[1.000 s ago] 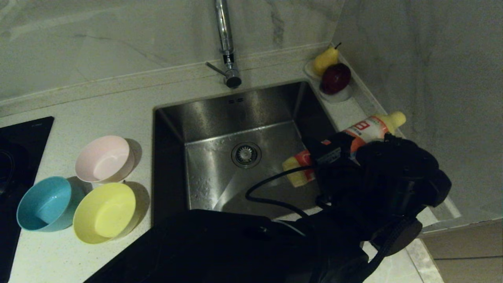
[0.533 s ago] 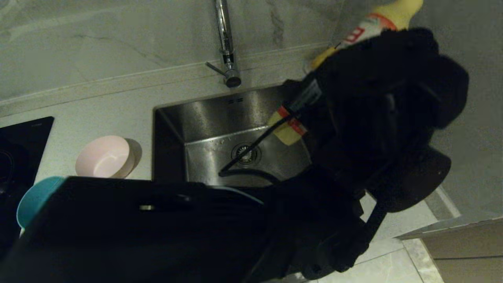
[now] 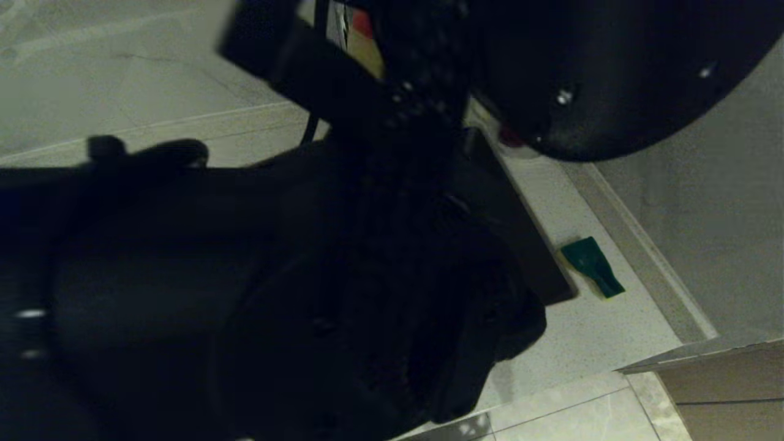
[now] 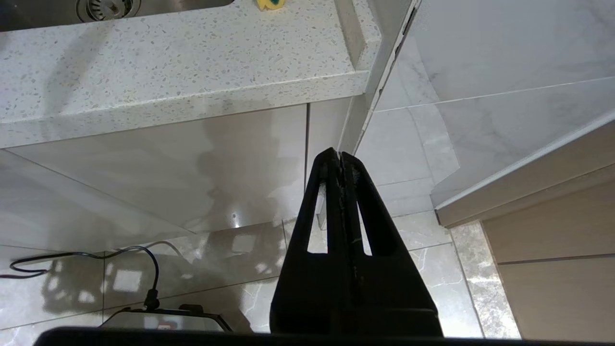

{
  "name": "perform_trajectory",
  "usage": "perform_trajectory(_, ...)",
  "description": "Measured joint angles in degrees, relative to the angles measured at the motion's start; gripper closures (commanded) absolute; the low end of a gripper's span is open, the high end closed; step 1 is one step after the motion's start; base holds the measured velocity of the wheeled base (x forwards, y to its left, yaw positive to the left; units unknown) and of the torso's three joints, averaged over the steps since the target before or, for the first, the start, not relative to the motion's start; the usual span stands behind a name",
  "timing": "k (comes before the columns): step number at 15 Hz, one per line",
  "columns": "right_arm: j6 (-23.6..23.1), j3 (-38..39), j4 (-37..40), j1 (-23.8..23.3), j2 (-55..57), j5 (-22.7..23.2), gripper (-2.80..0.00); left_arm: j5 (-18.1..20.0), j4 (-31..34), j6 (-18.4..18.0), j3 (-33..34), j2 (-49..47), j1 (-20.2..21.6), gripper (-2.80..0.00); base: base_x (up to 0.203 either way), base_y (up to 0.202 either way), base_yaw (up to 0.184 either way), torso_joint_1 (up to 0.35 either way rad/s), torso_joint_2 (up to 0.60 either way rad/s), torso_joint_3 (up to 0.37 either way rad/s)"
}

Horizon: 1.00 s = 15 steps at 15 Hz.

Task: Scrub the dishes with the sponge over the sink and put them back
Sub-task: Place the dish soap on the table

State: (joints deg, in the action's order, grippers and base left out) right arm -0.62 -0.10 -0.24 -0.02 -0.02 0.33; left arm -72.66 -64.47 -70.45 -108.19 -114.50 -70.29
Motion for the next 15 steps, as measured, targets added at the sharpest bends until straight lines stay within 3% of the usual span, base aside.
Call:
perform_trajectory(7,0.03,0.00,-0.02,0.02,0.00,-0.02,0.00,1.97,0.88,0.36,0.09,8.62,-2.41,0.00,0.000,0.000,0.000,0.000,0.00,0.000)
perform_trajectory(12,0.02,0.00,-0.02,0.02,0.00,0.00,0.00,3.16,9.00,0.35,0.00,15.91,-1.31,0.00,0.000,0.000,0.000,0.000,0.00,0.000)
perform_trajectory(15,0.02,0.00,0.00,0.02,0.00,-0.01,0.00,7.34,17.65,2.21,0.00,20.54,3.74,0.00,0.000,0.000,0.000,0.000,0.00,0.000)
